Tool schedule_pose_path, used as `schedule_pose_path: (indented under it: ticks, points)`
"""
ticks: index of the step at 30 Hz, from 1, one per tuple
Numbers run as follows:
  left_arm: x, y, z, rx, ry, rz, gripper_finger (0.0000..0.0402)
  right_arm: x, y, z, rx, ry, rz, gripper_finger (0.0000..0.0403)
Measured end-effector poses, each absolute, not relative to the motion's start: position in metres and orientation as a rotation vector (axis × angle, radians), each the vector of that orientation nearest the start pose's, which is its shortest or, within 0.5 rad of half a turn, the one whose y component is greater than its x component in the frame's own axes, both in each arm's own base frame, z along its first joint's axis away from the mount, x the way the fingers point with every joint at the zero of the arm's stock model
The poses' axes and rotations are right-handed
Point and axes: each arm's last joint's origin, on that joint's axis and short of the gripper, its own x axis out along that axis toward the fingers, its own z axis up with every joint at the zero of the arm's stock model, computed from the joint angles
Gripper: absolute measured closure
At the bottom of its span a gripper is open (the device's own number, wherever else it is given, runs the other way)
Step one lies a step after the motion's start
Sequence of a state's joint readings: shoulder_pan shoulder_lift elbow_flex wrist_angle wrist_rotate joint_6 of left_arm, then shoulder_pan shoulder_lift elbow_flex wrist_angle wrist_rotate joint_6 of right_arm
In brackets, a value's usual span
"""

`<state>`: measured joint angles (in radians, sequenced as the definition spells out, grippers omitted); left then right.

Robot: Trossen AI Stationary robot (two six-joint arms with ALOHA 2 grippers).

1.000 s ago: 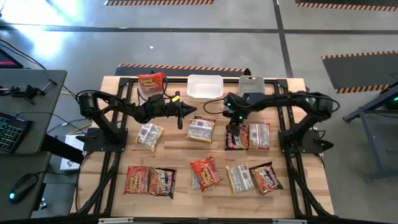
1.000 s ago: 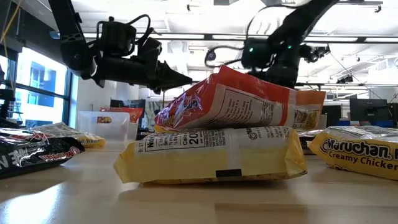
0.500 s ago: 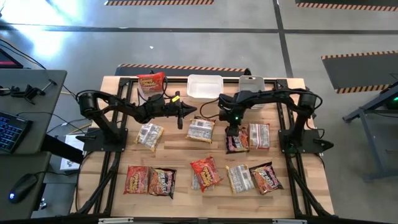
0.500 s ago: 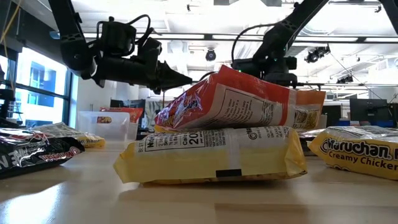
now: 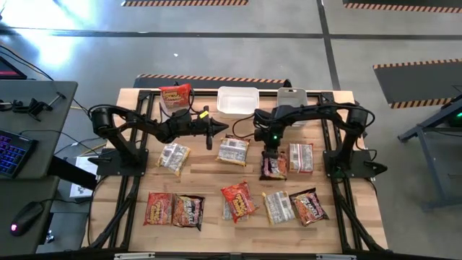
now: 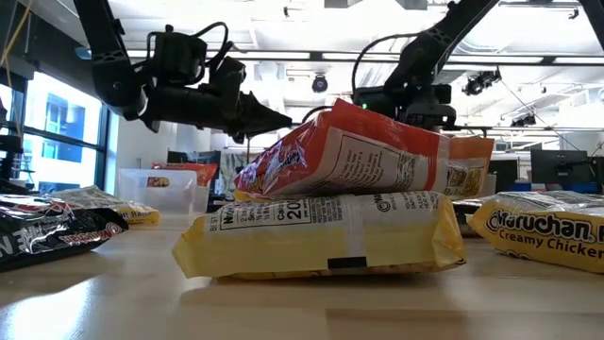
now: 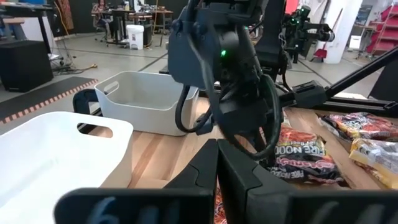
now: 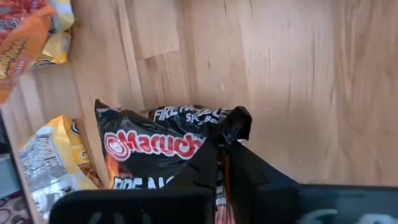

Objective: Sort Maruchan noodles
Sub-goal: Put the black noodle pack into the white bin

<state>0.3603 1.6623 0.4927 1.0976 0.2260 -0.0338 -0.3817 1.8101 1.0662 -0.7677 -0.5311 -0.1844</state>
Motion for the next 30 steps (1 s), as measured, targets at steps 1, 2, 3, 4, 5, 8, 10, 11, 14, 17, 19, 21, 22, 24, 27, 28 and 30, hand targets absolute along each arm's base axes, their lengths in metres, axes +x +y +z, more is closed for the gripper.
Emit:
schedule_pose_path:
  ticks: [1, 2, 3, 4, 5, 8, 10, 11, 14, 17, 19, 21, 22, 24, 27, 28, 30]
  points:
    - [0.274, 0.096, 0.157, -0.065, 0.066, 0.137, 0.0401, 0.292, -0.101, 0.148, 0.503, 1.324, 0.237, 0.0396]
    - [0.274, 0.097, 0.157, -0.075, 0.065, 0.143, 0.0402, 0.291, -0.101, 0.152, 0.496, 1.315, 0.234, 0.0397]
    - [0.275, 0.097, 0.158, -0.088, 0.062, 0.154, 0.0402, 0.29, -0.101, 0.157, 0.485, 1.301, 0.228, 0.04]
    - [0.276, 0.098, 0.159, -0.105, 0.057, 0.163, 0.0401, 0.289, -0.1, 0.163, 0.472, 1.283, 0.225, 0.0401]
    - [0.276, 0.098, 0.16, -0.124, 0.05, 0.165, 0.04, 0.288, -0.099, 0.169, 0.46, 1.266, 0.223, 0.0402]
    - [0.28, 0.099, 0.164, -0.193, 0.034, 0.159, 0.039, 0.285, -0.095, 0.186, 0.413, 1.233, 0.169, 0.0403]
    - [0.283, 0.099, 0.166, -0.245, 0.034, 0.129, 0.0379, 0.284, -0.089, 0.197, 0.375, 1.21, 0.127, 0.0403]
    - [0.285, 0.099, 0.168, -0.277, 0.036, 0.106, 0.0372, 0.284, -0.086, 0.202, 0.355, 1.198, 0.104, 0.0403]
    - [0.294, 0.094, 0.171, -0.354, 0.076, 0.048, 0.0347, 0.286, -0.074, 0.216, 0.292, 1.15, 0.023, 0.0403]
    - [0.305, 0.086, 0.173, -0.378, 0.155, 0.017, 0.0318, 0.286, -0.061, 0.228, 0.227, 1.108, -0.064, 0.0403]
    - [0.313, 0.08, 0.176, -0.372, 0.207, -0.002, 0.0297, 0.285, -0.053, 0.236, 0.191, 1.079, -0.117, 0.0403]
    - [0.32, 0.074, 0.178, -0.357, 0.269, -0.018, 0.0277, 0.284, -0.045, 0.242, 0.179, 1.057, -0.132, 0.0403]
    - [0.323, 0.071, 0.179, -0.343, 0.295, -0.022, 0.0267, 0.282, -0.041, 0.242, 0.176, 1.046, -0.127, 0.0403]
    - [0.328, 0.067, 0.182, -0.306, 0.326, -0.022, 0.0249, 0.278, -0.035, 0.239, 0.196, 1.037, -0.128, 0.0403]
    - [0.33, 0.064, 0.184, -0.289, 0.336, -0.012, 0.0233, 0.267, -0.027, 0.226, 0.27, 1.079, -0.146, 0.0403]
    - [0.33, 0.064, 0.183, -0.298, 0.337, -0.009, 0.0231, 0.263, -0.023, 0.221, 0.29, 1.094, -0.141, 0.0402]
    - [0.329, 0.067, 0.182, -0.313, 0.338, 0.009, 0.0231, 0.258, -0.013, 0.212, 0.307, 1.118, -0.126, 0.0396]
